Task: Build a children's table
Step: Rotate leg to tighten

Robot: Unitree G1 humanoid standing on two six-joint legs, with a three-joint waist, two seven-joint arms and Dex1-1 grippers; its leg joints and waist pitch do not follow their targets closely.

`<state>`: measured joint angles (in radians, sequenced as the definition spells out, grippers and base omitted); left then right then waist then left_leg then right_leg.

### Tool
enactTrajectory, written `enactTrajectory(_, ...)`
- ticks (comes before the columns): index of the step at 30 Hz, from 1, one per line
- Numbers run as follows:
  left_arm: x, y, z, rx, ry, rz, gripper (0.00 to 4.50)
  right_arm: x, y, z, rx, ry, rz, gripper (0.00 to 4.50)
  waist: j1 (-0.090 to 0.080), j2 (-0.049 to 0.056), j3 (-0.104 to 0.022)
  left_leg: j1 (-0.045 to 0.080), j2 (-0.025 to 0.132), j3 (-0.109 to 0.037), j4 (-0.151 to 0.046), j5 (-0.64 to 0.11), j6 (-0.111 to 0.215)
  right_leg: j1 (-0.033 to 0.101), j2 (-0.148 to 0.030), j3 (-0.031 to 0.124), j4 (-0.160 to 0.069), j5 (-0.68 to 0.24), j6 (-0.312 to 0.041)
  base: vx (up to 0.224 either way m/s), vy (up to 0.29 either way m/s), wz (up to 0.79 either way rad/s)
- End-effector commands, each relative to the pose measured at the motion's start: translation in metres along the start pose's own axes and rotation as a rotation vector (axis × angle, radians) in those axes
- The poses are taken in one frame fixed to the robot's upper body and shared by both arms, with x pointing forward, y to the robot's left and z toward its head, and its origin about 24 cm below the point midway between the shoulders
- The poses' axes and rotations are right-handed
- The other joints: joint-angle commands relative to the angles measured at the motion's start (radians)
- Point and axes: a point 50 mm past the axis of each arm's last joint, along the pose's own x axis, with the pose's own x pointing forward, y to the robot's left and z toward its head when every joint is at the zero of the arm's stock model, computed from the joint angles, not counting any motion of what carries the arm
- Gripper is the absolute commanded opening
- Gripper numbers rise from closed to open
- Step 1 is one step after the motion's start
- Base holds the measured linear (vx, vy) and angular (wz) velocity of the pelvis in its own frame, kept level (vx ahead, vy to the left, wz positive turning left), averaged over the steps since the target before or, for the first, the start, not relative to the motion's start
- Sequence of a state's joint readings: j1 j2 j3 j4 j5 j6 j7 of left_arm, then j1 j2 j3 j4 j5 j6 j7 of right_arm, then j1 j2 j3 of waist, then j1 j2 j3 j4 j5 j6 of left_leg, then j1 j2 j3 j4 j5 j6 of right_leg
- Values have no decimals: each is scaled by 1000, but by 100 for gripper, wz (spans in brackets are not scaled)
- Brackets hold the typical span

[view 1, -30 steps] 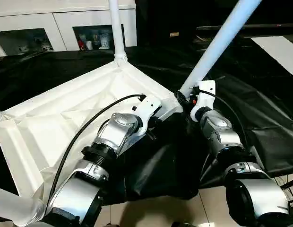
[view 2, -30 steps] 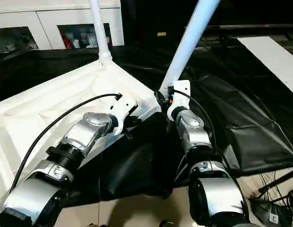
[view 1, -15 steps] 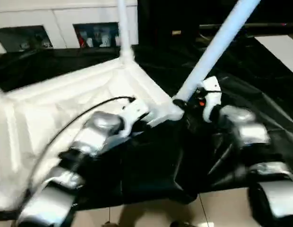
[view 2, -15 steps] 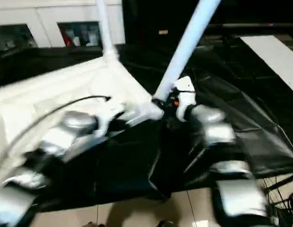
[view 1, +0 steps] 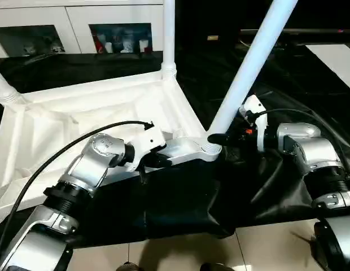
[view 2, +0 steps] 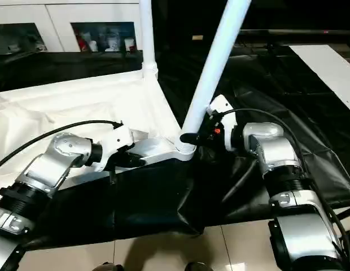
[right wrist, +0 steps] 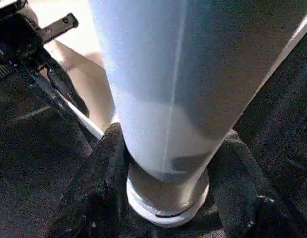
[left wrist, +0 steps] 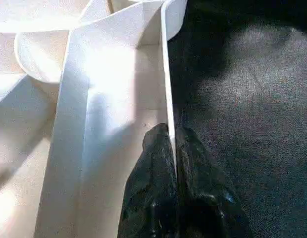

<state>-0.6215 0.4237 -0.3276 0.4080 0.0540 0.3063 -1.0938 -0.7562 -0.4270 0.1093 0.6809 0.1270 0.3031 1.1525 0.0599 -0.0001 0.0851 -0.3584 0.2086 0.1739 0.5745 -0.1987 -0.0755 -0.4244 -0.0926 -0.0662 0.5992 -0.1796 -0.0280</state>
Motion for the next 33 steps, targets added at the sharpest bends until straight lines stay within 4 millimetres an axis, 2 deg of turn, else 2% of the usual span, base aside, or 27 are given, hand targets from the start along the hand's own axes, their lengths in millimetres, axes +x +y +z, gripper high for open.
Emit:
enactTrajectory(1, 2, -4, 7, 49, -10, -33, 0, 9, 8, -38, 74, 177, 17, 191, -1, -8, -59, -2, 12, 12, -54, -44, 103, 68, -37, 38, -49, -47, -278, 0, 0, 0)
enactTrajectory(6, 3, -2, 7, 45, -3, -12, 0, 10, 11, -52, 96, 185, 0, 191, -2, -6, -53, 2, 15, 10, -61, -104, 71, 66, -40, 39, -60, -151, -254, 0, 0, 0)
enactTrajectory(12, 3, -1, 8, 46, -5, -12, 0, 10, 15, -73, 187, 139, -67, 191, -5, -2, -50, 7, 16, 6, -70, -166, 40, 64, -40, 40, -70, -205, -236, 0, 0, 0)
enactTrajectory(13, 3, -1, 8, 46, -5, -12, 0, 10, 16, -79, 209, 131, -88, 191, -6, 2, -49, 8, 17, 6, -71, -175, 37, 63, -40, 40, -72, -211, -235, 0, 0, 0)
enactTrajectory(17, 3, -1, 8, 46, -6, -15, 0, 10, 22, -90, 237, 135, -93, 191, -6, 6, -46, 11, 17, 4, -76, -211, 24, 61, -40, 39, -77, -245, -229, 0, 0, 0)
enactTrajectory(18, 4, -1, 9, 47, -4, -31, 0, 11, 26, -93, 228, 150, -76, 191, -5, 12, -46, 13, 17, 3, -77, -218, 19, 62, -39, 39, -79, -243, -228, 0, 0, 0)
enactTrajectory(20, 4, -1, 9, 50, -5, -43, 0, 14, 30, -93, 211, 160, -54, 191, -6, 10, -48, 12, 17, 3, -77, -213, 18, 63, -39, 40, -77, -219, -232, 0, 0, 0)
enactTrajectory(21, 4, -1, 9, 51, -6, -47, 0, 15, 30, -92, 203, 163, -46, 191, -7, 12, -50, 10, 16, 3, -76, -199, 20, 66, -37, 38, -73, -181, -241, 0, 0, 0)
enactTrajectory(23, 4, -3, 8, 56, 1, -72, 0, 19, 32, -89, 165, 180, -13, 191, -7, 13, -50, 9, 16, 3, -75, -194, 24, 67, -37, 38, -71, -162, -250, 0, 0, 0)
enactTrajectory(26, 4, -2, 6, 57, 12, -76, 0, 22, 32, -85, 130, 222, 35, 191, -9, 8, -49, 7, 15, 3, -77, -200, 27, 68, -39, 37, -74, -194, -246, 0, 0, 0)
enactTrajectory(27, 4, -2, 6, 58, 16, -76, 0, 23, 31, -84, 123, 234, 47, 191, -10, 10, -48, 7, 15, 3, -77, -205, 27, 68, -39, 38, -74, -213, -243, 0, 0, 0)
enactTrajectory(28, 4, -2, 5, 58, 18, -75, 0, 23, 31, -84, 117, 244, 53, 191, -9, 7, -48, 7, 15, 3, -76, -204, 28, 67, -41, 39, -76, -230, -239, 0, 0, 0)
enactTrajectory(29, 4, -2, 5, 58, 18, -75, 0, 23, 31, -84, 116, 246, 54, 191, -9, 8, -46, 8, 16, 3, -78, -205, 27, 66, -42, 39, -78, -236, -236, 0, 0, 0)
enactTrajectory(31, 5, -3, 4, 53, 20, -78, 0, 26, 30, -83, 99, 275, 62, 191, -11, 2, -47, 7, 18, 3, -79, -204, 28, 66, -42, 40, -77, -241, -234, 0, 0, 0)
enactTrajectory(33, 5, -3, 4, 51, 21, -80, 0, 28, 29, -82, 89, 291, 63, 191, -14, 4, -44, 8, 18, 2, -81, -227, 24, 62, -43, 40, -81, -281, -226, 0, 0, 0)
